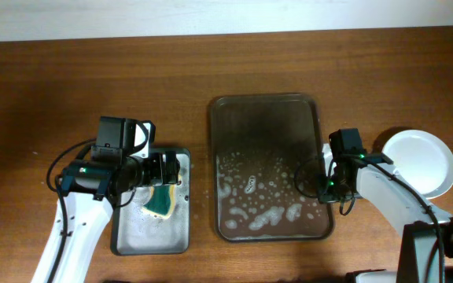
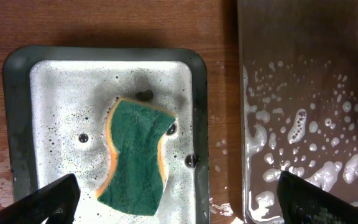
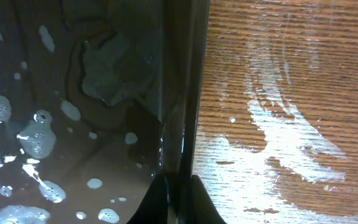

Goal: Clean dirty plates on tray and stack at the side

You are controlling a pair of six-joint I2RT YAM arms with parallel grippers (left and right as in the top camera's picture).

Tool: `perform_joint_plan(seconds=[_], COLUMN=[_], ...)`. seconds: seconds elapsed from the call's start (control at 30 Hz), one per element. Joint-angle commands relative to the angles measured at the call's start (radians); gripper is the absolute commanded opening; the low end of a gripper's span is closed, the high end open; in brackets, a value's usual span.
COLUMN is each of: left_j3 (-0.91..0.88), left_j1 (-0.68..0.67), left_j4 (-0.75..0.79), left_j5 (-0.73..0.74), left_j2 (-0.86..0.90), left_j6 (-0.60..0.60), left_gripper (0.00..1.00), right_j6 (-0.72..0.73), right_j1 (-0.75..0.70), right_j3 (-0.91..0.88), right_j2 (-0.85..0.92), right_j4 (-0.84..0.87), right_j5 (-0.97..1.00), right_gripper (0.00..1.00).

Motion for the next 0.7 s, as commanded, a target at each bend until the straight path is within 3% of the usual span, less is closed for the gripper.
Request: perform_joint_plan(seconds=[0.0,0.17,0.43,0.6,0.67], left_j3=[0.021,0.021,0.021,0.021,0.021], left_j1=[0.005,0.005,0.005,0.005,0.005], left_j4=[0.002,0.002,0.002,0.002,0.002], left_j5=[0.011,0.011,0.011,0.01,0.01], left_j2=[-0.008,-0.008,-0.008,-0.008,-0.008], left_j6=[0.006,0.006,0.006,0.006,0.006], left_gripper=[1.0,1.0,1.0,1.0,0.99], right_j6=[-0.097,-0.13,-0.041,-0.021,-0.022], right_j1=[0.005,0.005,0.006,0.005,0.005], right_j3=[-0.021,-0.021,-0.021,-0.021,-0.013], right_j2=[0.015,0.015,0.015,0.015,0.015], right_j4=[0.057,0.103,-0.042,-0.034,-0.015], right_j5=[0.094,0.026,-0.086,-0.13,-0.126], right_gripper=[0.04,0.04,0.04,0.04,0.09])
